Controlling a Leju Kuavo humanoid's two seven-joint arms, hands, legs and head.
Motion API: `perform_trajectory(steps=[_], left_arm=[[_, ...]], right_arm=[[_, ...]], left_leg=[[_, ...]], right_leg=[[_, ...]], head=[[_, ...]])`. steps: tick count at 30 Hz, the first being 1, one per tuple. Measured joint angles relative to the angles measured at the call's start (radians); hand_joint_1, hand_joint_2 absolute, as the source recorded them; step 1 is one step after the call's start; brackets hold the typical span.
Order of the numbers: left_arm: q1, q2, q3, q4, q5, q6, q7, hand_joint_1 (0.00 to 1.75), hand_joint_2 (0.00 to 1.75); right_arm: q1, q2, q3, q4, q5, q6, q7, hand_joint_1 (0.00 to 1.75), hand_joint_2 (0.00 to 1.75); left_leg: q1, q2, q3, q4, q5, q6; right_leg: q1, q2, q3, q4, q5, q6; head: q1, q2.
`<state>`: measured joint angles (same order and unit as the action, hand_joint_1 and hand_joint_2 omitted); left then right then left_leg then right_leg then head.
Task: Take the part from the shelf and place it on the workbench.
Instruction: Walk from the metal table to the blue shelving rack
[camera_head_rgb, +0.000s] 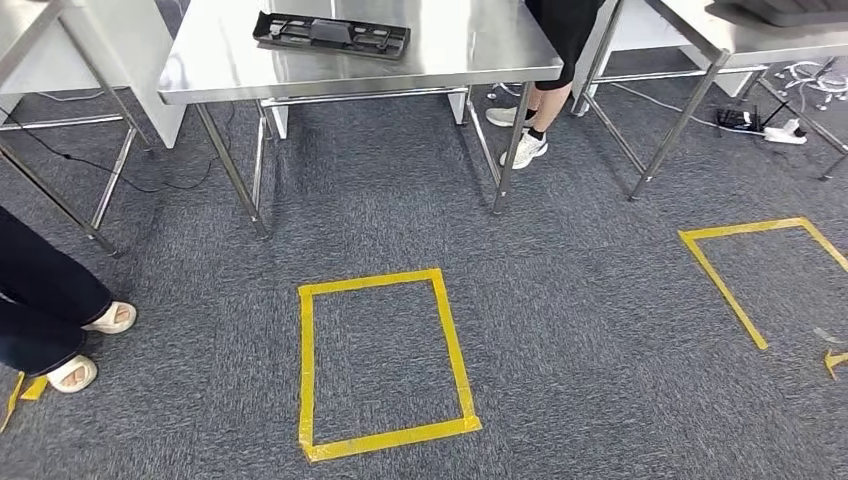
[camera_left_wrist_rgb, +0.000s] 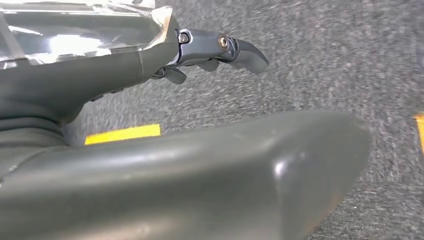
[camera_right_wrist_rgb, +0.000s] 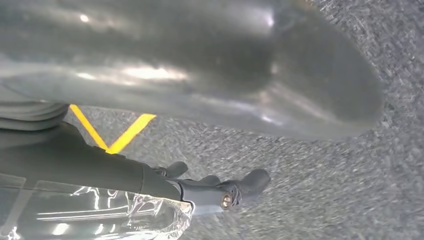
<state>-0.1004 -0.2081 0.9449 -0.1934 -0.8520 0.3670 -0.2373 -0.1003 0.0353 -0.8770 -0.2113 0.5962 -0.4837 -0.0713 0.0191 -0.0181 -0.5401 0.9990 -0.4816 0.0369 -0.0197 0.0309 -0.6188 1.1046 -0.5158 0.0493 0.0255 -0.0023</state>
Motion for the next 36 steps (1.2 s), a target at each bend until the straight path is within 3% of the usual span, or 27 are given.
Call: perform_trajectory(steps=[2,3,4,6,7,8,10,12,14,17,18,19,20,21,23,25,27,28,30,32,34,35,36], left_arm=[[0.001,0.000,0.000,0.000,0.000,0.000,0.000,0.00,0.00],[0.001,0.000,0.000,0.000,0.000,0.000,0.000,0.00,0.00],[0.001,0.000,0.000,0.000,0.000,0.000,0.000,0.00,0.00],[0.000,-0.001,0.000,0.000,-0.001,-0.001,0.000,0.00,0.00],[-0.001,-0.002,0.000,0.000,-0.002,-0.001,0.000,0.00,0.00],[-0.001,-0.002,0.000,0.000,-0.003,-0.001,0.000,0.00,0.00],[-0.003,-0.002,0.000,0.000,-0.004,-0.001,0.000,0.00,0.00],[-0.006,-0.003,0.000,0.000,-0.004,-0.002,0.000,0.00,0.00],[-0.007,-0.004,0.000,0.000,-0.005,-0.003,-0.001,0.00,0.00],[-0.006,-0.004,0.000,0.000,-0.006,-0.004,0.000,0.00,0.00],[-0.005,-0.004,0.000,0.000,-0.006,-0.004,0.001,0.00,0.00],[-0.005,-0.004,0.000,0.000,-0.006,-0.004,0.002,0.00,0.00],[-0.004,-0.004,0.000,0.000,-0.006,-0.004,0.003,0.00,0.00],[-0.004,-0.004,0.000,0.000,-0.006,-0.004,0.004,0.00,0.00],[-0.005,-0.004,0.000,0.000,-0.006,-0.004,0.005,0.00,0.00],[-0.006,-0.004,0.000,0.000,-0.007,-0.004,0.007,0.00,0.00],[-0.008,-0.005,-0.001,0.000,-0.010,-0.004,0.009,0.00,0.00],[-0.009,-0.006,-0.001,0.000,-0.011,-0.005,0.010,0.00,0.00],[-0.011,-0.007,-0.003,0.000,-0.015,-0.008,0.012,0.00,0.00],[-0.012,-0.008,-0.004,0.000,-0.017,-0.009,0.013,0.00,0.00],[-0.012,-0.008,-0.004,0.000,-0.017,-0.010,0.015,0.00,0.00],[-0.012,-0.009,-0.004,0.000,-0.018,-0.010,0.015,0.00,0.00],[-0.012,-0.009,-0.004,0.000,-0.018,-0.010,0.016,0.00,0.00]], right_arm=[[-0.002,-0.001,0.000,0.000,0.000,0.000,0.000,0.00,0.00],[0.000,-0.001,0.000,0.000,0.000,0.000,0.000,0.00,0.00],[0.002,-0.001,0.000,0.000,0.000,0.000,0.000,0.00,0.00],[0.005,-0.003,-0.001,0.000,0.000,-0.001,0.000,0.00,0.00],[0.003,-0.003,-0.002,0.000,0.000,-0.001,0.000,0.00,0.00],[0.002,-0.003,-0.003,0.000,0.000,-0.001,0.000,0.00,0.00],[0.001,-0.003,-0.006,0.000,0.000,-0.002,0.000,0.00,0.00],[0.004,-0.003,-0.008,0.000,-0.001,-0.003,0.000,0.00,0.00],[0.007,-0.002,-0.009,0.000,-0.002,-0.005,0.002,0.00,0.00],[0.007,-0.001,-0.013,0.000,-0.004,-0.007,0.005,0.00,0.00],[0.008,-0.001,-0.015,0.000,-0.005,-0.007,0.005,0.00,0.00],[0.009,0.000,-0.018,0.000,-0.006,-0.008,0.005,0.00,0.00],[0.009,0.000,-0.020,0.000,-0.006,-0.008,0.005,0.00,0.00],[0.009,0.001,-0.022,0.000,-0.005,-0.008,0.005,0.00,0.00],[0.008,0.002,-0.023,0.000,-0.003,-0.008,0.005,0.00,0.00],[0.007,0.003,-0.024,0.000,-0.002,-0.008,0.005,0.00,0.00],[0.010,0.003,-0.025,0.000,-0.004,-0.010,0.006,0.00,0.00],[0.011,0.003,-0.026,0.000,-0.005,-0.010,0.006,0.00,0.00],[0.011,0.004,-0.029,0.000,-0.010,-0.012,0.007,0.00,0.00],[0.009,0.004,-0.031,0.000,-0.013,-0.014,0.007,0.00,0.00],[0.011,0.004,-0.033,0.000,-0.016,-0.015,0.007,0.00,0.00],[0.013,0.004,-0.034,0.000,-0.017,-0.015,0.007,0.00,0.00],[0.015,0.004,-0.035,0.000,-0.017,-0.015,0.007,0.00,0.00]], left_leg=[[-0.002,0.025,-0.003,0.000,0.001,0.003],[-0.003,0.036,-0.005,0.000,0.001,0.004],[-0.002,0.047,-0.005,0.001,0.000,0.003],[0.000,0.066,-0.003,0.002,0.000,0.000],[-0.002,0.074,-0.002,0.003,-0.002,-0.004],[-0.004,0.081,0.000,0.004,-0.004,-0.010],[-0.008,0.094,0.004,0.005,-0.007,-0.024],[-0.005,0.101,0.007,0.004,-0.009,-0.036],[-0.001,0.077,-0.004,0.035,-0.036,-0.045],[0.001,0.027,-0.084,0.212,-0.133,-0.049],[0.001,0.022,-0.111,0.266,-0.151,-0.049],[0.001,0.020,-0.125,0.290,-0.150,-0.048],[0.001,0.018,-0.120,0.275,-0.129,-0.046],[0.002,0.013,-0.096,0.222,-0.093,-0.043],[0.004,-0.018,-0.035,0.091,-0.032,-0.037],[0.002,-0.038,-0.008,0.029,-0.016,-0.032],[-0.003,-0.025,-0.008,0.022,-0.013,-0.021],[-0.004,-0.016,-0.007,0.017,-0.009,-0.013],[-0.002,0.004,-0.006,0.009,-0.002,0.001],[-0.004,0.026,-0.009,0.007,-0.001,0.007],[-0.005,0.048,-0.011,0.008,-0.002,0.007],[-0.005,0.058,-0.011,0.008,-0.002,0.006],[-0.004,0.067,-0.010,0.008,-0.002,0.005]], right_leg=[[0.000,-0.016,-0.061,0.129,-0.054,-0.004],[-0.001,-0.017,-0.079,0.172,-0.067,-0.001],[-0.003,-0.020,-0.077,0.176,-0.064,0.007],[-0.009,-0.036,-0.015,0.073,-0.024,0.029],[-0.010,-0.054,0.027,-0.002,-0.001,0.036],[-0.009,-0.067,0.059,-0.060,0.016,0.036],[-0.003,-0.077,0.079,-0.103,0.027,0.023],[-0.004,-0.061,0.075,-0.101,0.031,0.005],[-0.012,-0.047,0.077,-0.103,0.036,-0.010],[-0.010,-0.027,0.075,-0.103,0.041,-0.027],[-0.007,-0.018,0.075,-0.103,0.042,-0.029],[-0.005,-0.009,0.074,-0.102,0.042,-0.030],[-0.004,0.002,0.075,-0.102,0.042,-0.030],[-0.004,0.013,0.076,-0.101,0.042,-0.030],[0.000,0.033,0.075,-0.096,0.041,-0.027],[0.003,0.049,0.067,-0.093,0.042,-0.017],[0.002,0.062,0.056,-0.097,0.046,-0.003],[0.000,0.055,0.051,-0.093,0.045,0.001],[0.001,0.020,0.020,-0.033,0.012,0.000],[0.001,-0.011,-0.043,0.097,-0.048,-0.006],[-0.001,-0.018,-0.080,0.182,-0.075,0.001],[-0.003,-0.022,-0.069,0.166,-0.065,0.010],[-0.005,-0.029,-0.039,0.113,-0.043,0.020]], head=[[0.003,0.000],[0.003,0.000],[0.003,0.000],[0.004,0.000],[0.005,0.000],[0.006,0.000],[0.004,0.000],[0.000,0.000],[-0.003,0.000],[-0.008,0.000],[-0.008,0.000],[-0.008,0.000],[-0.008,0.000],[-0.008,0.000],[-0.009,0.000],[-0.010,0.000],[-0.010,0.000],[-0.010,0.000],[-0.005,0.000],[-0.001,0.000],[-0.001,0.000],[0.000,0.000],[0.000,0.000]])
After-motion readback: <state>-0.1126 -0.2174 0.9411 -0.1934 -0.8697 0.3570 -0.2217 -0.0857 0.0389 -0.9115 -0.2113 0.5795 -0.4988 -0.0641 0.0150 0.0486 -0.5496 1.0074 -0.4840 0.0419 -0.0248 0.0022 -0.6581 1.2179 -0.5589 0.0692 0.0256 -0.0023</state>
